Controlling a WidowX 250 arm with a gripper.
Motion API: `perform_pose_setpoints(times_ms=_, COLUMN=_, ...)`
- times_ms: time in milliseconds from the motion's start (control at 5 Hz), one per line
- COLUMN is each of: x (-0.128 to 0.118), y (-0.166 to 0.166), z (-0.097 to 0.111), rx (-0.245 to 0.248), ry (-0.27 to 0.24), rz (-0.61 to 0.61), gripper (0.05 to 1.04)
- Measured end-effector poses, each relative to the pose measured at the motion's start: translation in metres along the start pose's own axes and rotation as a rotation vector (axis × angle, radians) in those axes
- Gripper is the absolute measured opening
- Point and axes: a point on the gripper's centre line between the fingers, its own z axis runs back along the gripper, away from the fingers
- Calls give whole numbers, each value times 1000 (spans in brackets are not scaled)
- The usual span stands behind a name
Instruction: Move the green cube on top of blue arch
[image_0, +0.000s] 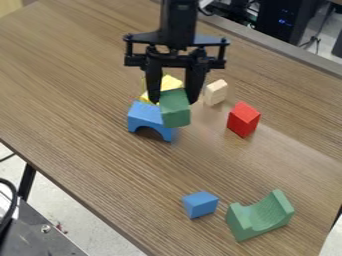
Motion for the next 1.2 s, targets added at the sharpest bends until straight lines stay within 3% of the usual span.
perform_pose_setpoints(times_ms=200, x=8, y=9, z=-8, rx=66, ry=-8, rz=-9, gripper=562)
perform_pose_setpoints(times_ms=600, x=37, y=8, z=-6, rx=30, ry=49, rz=41, gripper=562)
perform_pose_setpoints(times_ms=1000, x=49, y=11, z=-9, rx=33, ry=75, rz=58, gripper=562)
perform_pose_setpoints(times_ms=1200, x=53, y=8, z=-20, rx=65, ry=120, rz=51, gripper=562)
